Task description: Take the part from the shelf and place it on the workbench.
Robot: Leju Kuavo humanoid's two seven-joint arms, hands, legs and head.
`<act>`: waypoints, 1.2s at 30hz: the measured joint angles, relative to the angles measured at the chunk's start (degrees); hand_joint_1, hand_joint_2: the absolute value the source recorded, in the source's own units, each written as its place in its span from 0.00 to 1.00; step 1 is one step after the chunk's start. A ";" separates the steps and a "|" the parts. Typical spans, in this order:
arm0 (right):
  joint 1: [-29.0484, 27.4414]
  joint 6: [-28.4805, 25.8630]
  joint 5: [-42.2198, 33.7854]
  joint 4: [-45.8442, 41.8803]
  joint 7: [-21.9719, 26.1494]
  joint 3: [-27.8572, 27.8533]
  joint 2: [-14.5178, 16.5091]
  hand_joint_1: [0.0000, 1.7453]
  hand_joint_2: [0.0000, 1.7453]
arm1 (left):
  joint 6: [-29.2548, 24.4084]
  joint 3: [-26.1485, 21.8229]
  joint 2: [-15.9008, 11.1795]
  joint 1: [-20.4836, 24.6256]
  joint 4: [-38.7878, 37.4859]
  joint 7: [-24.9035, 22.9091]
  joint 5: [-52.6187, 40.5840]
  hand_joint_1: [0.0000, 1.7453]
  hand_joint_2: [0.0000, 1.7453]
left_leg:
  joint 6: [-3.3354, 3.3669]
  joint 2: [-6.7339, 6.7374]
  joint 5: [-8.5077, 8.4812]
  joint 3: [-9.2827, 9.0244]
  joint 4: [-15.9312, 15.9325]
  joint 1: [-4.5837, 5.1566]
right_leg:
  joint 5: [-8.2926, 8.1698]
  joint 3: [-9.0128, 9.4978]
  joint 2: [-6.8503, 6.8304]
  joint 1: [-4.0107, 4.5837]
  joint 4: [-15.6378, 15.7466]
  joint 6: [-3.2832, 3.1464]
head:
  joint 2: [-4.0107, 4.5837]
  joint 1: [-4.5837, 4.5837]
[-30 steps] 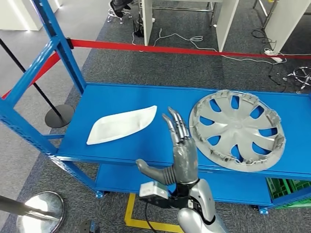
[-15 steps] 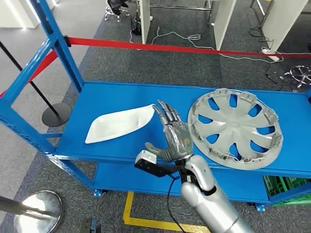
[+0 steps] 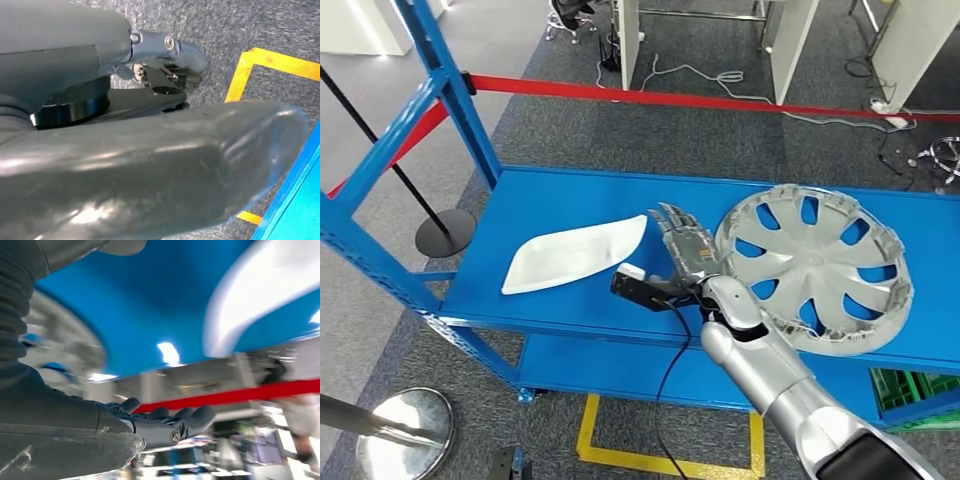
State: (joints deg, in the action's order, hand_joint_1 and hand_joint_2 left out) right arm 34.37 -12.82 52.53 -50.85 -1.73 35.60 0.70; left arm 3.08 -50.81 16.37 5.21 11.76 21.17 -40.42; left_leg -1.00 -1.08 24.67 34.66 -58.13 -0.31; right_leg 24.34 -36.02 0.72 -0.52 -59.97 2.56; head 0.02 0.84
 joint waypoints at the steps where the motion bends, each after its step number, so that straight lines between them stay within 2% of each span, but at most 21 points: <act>1: 0.28 -0.70 0.40 1.03 -1.44 -0.33 -0.02 0.00 1.00 | 0.01 -0.01 -0.01 0.01 0.00 -0.01 -0.10 0.00 0.00 | -0.24 0.01 -0.06 0.02 0.10 -0.04 | -0.07 -0.08 0.05 -0.01 -0.02 -0.46 | 0.00 -0.13; 3: 1.11 -2.23 1.34 2.95 -3.39 -1.36 -0.09 0.00 1.00 | 0.02 -0.01 -0.02 0.05 0.00 -0.02 -0.33 0.00 0.00 | -0.73 0.14 0.81 0.42 -0.86 -0.11 | -0.15 0.03 0.07 -0.12 0.12 -1.17 | 0.00 -0.29; 4: 1.64 -3.04 1.96 3.82 -3.94 -1.94 -0.11 0.00 1.00 | 0.02 -0.01 -0.02 0.09 0.00 -0.02 -0.45 0.00 0.00 | -0.98 0.21 2.02 1.32 -2.84 -0.12 | -0.17 0.12 0.06 -0.23 0.19 -1.48 | 0.00 -0.42; 7: 2.59 -5.58 4.16 5.92 -5.32 -3.81 -0.21 0.00 1.00 | -0.04 -0.01 -0.02 0.19 0.01 0.02 -0.69 0.00 0.00 | -1.37 0.32 6.55 6.55 -13.42 -0.09 | -0.08 0.21 -0.04 -0.21 0.21 -1.94 | 0.00 -0.67; 8: 2.62 -6.50 4.76 6.39 -5.83 -4.44 -0.25 0.00 1.00 | -0.08 -0.02 -0.02 0.25 0.02 0.03 -0.75 0.00 0.00 | -1.35 0.32 6.81 7.67 -15.48 -0.06 | -0.06 0.24 -0.07 -0.18 0.21 -1.97 | 0.00 -0.67; 9: 2.64 -7.37 5.28 6.74 -6.31 -5.01 -0.31 0.00 1.00 | -0.13 -0.02 -0.02 0.30 0.02 0.03 -0.81 0.00 0.00 | -1.26 0.32 6.01 7.82 -15.55 -0.05 | -0.04 0.28 -0.07 -0.17 0.20 -1.97 | 0.00 -0.68; 10: 2.67 -8.14 5.78 6.96 -6.74 -5.55 -0.37 0.00 1.00 | -0.16 -0.03 -0.02 0.33 0.02 0.03 -0.86 0.00 0.00 | -1.13 0.32 4.31 6.94 -13.61 -0.05 | -0.01 0.35 -0.04 -0.18 0.20 -1.93 | 0.00 -0.68; 12: 2.77 -8.90 6.91 7.10 -7.44 -6.67 -0.49 0.00 1.00 | -0.19 -0.03 -0.02 0.32 0.02 0.01 -0.93 0.00 0.00 | -0.83 0.36 0.54 3.55 -6.77 -0.03 | 0.12 0.49 0.07 -0.09 0.13 -1.66 | 0.00 -0.72; 13: 2.78 -8.96 7.67 7.07 -7.81 -7.37 -0.56 0.00 1.00 | -0.19 -0.03 -0.01 0.33 0.02 -0.01 -0.95 0.00 0.00 | -0.64 0.38 -0.32 2.03 -3.62 -0.05 | 0.18 0.42 0.14 0.04 0.04 -1.41 | 0.00 -0.74; 15: 2.72 -8.83 9.20 6.98 -8.62 -8.84 -0.73 0.00 1.00 | -0.19 -0.03 0.02 0.31 0.02 -0.02 -0.97 0.00 0.00 | -0.19 0.32 -0.36 0.79 -0.70 0.01 | 0.11 0.21 0.18 0.27 0.08 -0.74 | 0.00 -0.77; 18: 2.63 -8.48 10.47 6.80 -9.26 -10.73 -0.91 0.00 1.00 | -0.19 -0.06 0.07 0.21 0.02 -0.02 -1.01 0.00 0.00 | 0.76 0.20 -0.39 0.71 -0.18 -0.10 | 0.55 -0.10 -0.01 0.12 -0.20 0.19 | 0.00 -0.67; 20: 2.64 -8.32 10.66 6.63 -9.43 -11.57 -1.05 0.00 1.00 | -0.19 -0.08 0.12 0.16 0.02 -0.02 -1.02 0.00 0.00 | 1.28 0.23 -0.50 0.62 -0.02 -0.24 | 3.17 -2.19 -0.17 0.08 -4.63 0.62 | 0.00 -0.38; 22: 2.48 -8.02 10.79 6.52 -9.65 -12.16 -1.20 0.00 1.00 | -0.19 -0.09 0.13 0.15 0.02 -0.02 -1.02 0.00 0.00 | 1.54 0.25 -0.44 0.61 -0.03 -0.20 | 6.39 -5.75 -0.21 0.07 -12.16 0.84 | 0.00 -0.18; 23: 2.34 -7.68 10.93 6.52 -9.84 -12.42 -1.25 0.00 1.00 | -0.19 -0.09 0.13 0.15 0.02 -0.02 -1.03 0.00 0.00 | 1.60 0.25 -0.41 0.59 -0.03 -0.19 | 6.99 -7.05 -0.21 0.07 -14.72 0.90 | 0.00 -0.17; 24: 2.25 -7.07 11.12 6.52 -10.13 -12.65 -1.29 0.00 1.00 | -0.19 -0.10 0.13 0.15 0.02 -0.02 -1.05 0.00 0.00 | 1.60 0.24 -0.39 0.54 -0.04 -0.20 | 6.58 -7.49 -0.22 0.05 -15.38 0.94 | 0.00 -0.14; 25: 2.25 -6.09 11.37 6.53 -10.58 -12.94 -1.33 0.00 1.00 | -0.16 -0.10 0.13 0.16 0.02 -0.02 -1.09 0.00 0.00 | 1.56 0.22 -0.34 0.45 -0.05 -0.23 | 5.10 -6.78 -0.23 0.01 -13.69 0.97 | 0.00 -0.14; 27: 2.51 -3.30 11.95 6.67 -11.89 -13.61 -1.42 0.00 1.00 | -0.03 -0.11 0.10 0.17 0.02 -0.02 -1.34 0.00 0.00 | 1.23 0.14 -0.14 0.22 -0.11 -0.23 | 1.33 -3.20 -0.29 -0.11 -6.22 1.04 | -0.01 -0.12; 29: 2.92 -0.32 12.28 7.33 -13.10 -14.31 -1.51 0.00 1.00 | 0.10 -0.10 0.03 0.18 0.02 -0.02 -1.62 0.00 0.00 | 0.66 0.06 -0.02 0.23 -0.26 -0.05 | -0.28 -0.48 -0.17 -0.12 -0.79 0.66 | -0.01 -0.16; 33: 3.65 3.76 12.30 9.90 -14.94 -15.71 -1.67 0.00 1.00 | 0.14 -0.10 -0.03 0.29 0.02 -0.02 -2.12 0.00 0.00 | -0.43 0.15 0.09 0.32 -0.27 -0.06 | -0.33 0.02 0.00 -0.04 0.26 -0.82 | 0.00 -0.25; 34: 3.95 4.27 12.34 10.63 -15.46 -16.05 -1.72 0.00 1.00 | 0.14 -0.10 -0.04 0.36 0.02 -0.02 -2.22 0.00 0.00 | -0.72 0.24 0.93 0.84 -1.47 -0.09 | -0.38 0.17 -0.05 -0.13 0.39 -1.16 | 0.00 -0.42; 36: 4.54 4.80 12.47 12.10 -16.49 -16.70 -1.84 0.00 1.00 | 0.13 -0.10 -0.07 0.48 0.02 -0.02 -2.44 0.00 0.00 | -1.15 0.39 4.02 3.55 -7.27 -0.10 | -0.38 0.38 -0.16 -0.23 0.54 -1.58 | 0.00 -0.76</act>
State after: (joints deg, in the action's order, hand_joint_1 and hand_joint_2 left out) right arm 38.92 -8.02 65.00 -38.74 -18.22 18.90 -1.14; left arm 3.20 -50.90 16.30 5.69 11.78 21.16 -42.86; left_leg -2.15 -0.70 28.69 38.22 -65.40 -0.41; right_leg 23.96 -35.63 0.56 -0.75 -59.43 0.98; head 0.02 0.08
